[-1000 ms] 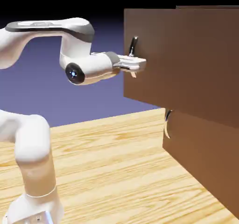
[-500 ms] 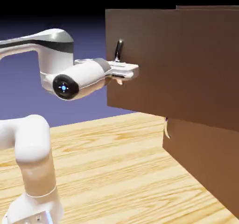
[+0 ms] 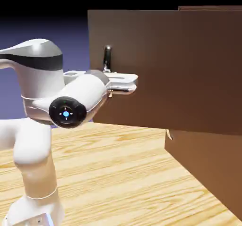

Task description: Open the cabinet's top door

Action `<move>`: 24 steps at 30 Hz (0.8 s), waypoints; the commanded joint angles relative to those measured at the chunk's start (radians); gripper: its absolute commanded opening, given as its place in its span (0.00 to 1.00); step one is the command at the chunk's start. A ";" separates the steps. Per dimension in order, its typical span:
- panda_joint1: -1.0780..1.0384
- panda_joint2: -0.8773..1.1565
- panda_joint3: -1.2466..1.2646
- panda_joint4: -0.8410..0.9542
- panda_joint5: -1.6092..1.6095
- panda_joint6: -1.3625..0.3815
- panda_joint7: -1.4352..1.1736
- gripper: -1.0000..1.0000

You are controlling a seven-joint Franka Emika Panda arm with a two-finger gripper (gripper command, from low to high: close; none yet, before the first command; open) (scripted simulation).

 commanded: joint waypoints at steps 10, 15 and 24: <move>0.274 0.089 -0.293 0.362 -0.189 -0.325 0.015 0.00; 0.428 0.097 -0.397 0.543 -0.242 -0.457 0.038 0.00; 0.699 0.071 -0.529 0.869 -0.298 -0.671 0.106 0.00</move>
